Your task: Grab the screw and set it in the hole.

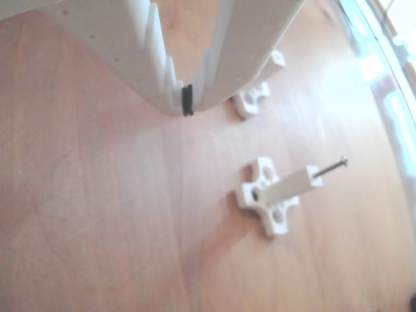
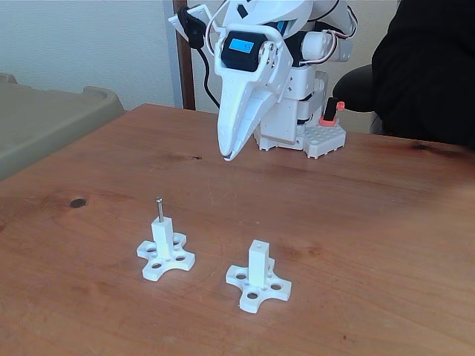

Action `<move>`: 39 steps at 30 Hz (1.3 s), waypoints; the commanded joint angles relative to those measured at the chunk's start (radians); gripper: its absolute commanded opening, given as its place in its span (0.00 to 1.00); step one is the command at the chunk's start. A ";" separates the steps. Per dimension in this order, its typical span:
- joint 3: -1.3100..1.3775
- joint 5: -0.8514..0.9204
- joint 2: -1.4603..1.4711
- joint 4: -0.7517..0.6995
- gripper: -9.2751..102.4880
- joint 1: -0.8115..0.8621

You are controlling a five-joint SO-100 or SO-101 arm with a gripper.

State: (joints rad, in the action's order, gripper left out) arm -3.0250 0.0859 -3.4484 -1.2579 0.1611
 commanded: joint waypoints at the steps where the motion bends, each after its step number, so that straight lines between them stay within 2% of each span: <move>1: 0.026 -0.003 -0.018 -0.064 0.04 -0.012; 30: 0.025 -0.006 -0.015 -0.043 0.04 -0.003; 39: 0.123 -0.025 0.135 0.015 0.04 -0.008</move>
State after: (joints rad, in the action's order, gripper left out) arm -3.0143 0.0782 -3.3778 -1.2456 0.1534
